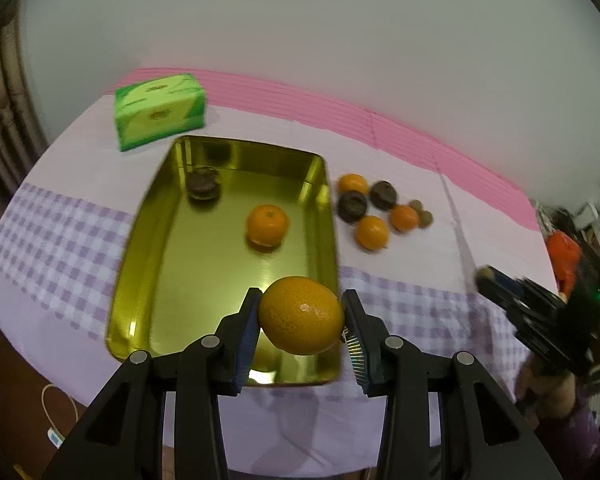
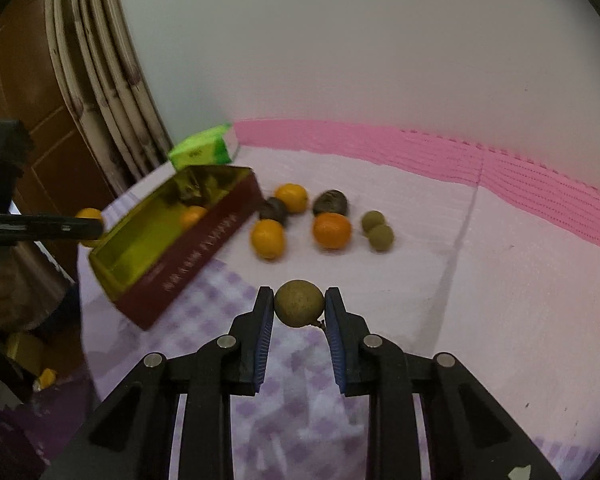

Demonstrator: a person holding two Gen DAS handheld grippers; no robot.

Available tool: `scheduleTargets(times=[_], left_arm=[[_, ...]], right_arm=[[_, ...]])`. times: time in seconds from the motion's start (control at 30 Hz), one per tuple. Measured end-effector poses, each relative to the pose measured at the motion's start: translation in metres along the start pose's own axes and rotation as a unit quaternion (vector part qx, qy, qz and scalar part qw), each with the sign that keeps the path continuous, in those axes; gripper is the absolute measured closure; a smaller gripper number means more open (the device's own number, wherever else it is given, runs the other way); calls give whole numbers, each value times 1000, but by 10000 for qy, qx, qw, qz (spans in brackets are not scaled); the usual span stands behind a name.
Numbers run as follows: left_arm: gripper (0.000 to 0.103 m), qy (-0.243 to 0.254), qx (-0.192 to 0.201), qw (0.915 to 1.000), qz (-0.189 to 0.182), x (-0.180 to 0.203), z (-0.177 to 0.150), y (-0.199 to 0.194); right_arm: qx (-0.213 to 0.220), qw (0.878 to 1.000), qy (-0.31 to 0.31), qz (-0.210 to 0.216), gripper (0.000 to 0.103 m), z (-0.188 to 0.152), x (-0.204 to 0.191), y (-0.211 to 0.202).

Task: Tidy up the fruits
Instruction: 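Lower the held lemon into the gold tray and open the left tool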

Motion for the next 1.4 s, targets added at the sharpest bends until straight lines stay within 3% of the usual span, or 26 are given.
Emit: scheduleTargets(times=[0.37,0.7,1.4], left_arm=[[62,274,170,9979,563,-30,20,22],[62,434,-74,9945,954,-52,56,60],[62,532,-361,9898,1271,-69,73,105]], right_arm=[[283,9996,-13,-66,79,3,-25,-25],[322,9994,-23,-108,79,4,-34,-33],[253,9995,-64,-173,79,8,-42,-33]])
Point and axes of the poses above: each gripper's, at about its wrist camera, not at the fingertips, and y roughly the way its jaws point, x to its right, z to its top, the point moved 1 cm from there along y, roughly the way its jaws point, and after that the axes turned 12 degrees about -x, right-handed, at the moved point
